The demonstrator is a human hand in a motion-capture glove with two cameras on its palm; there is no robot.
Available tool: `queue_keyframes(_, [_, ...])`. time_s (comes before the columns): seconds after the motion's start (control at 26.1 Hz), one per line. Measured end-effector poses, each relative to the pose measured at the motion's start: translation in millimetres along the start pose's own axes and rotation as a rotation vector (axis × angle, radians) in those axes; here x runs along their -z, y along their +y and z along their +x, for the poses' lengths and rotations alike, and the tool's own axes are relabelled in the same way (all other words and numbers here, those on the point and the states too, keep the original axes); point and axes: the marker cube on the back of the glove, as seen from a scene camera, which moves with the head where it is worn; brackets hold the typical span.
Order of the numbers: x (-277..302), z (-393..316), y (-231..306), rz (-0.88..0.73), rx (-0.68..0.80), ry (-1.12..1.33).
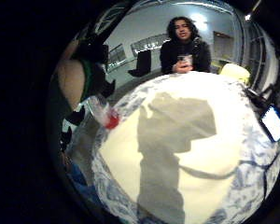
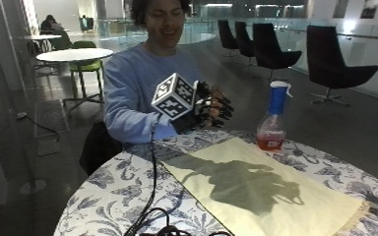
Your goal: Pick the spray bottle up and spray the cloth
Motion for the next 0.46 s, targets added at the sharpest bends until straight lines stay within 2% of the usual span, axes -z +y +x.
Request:
queue_keyframes(0.23, [71,45,61,-0.002,-0.035,0.233])
queue_keyframes(0.46, [112,69,102,0.014,-0.107,0.294])
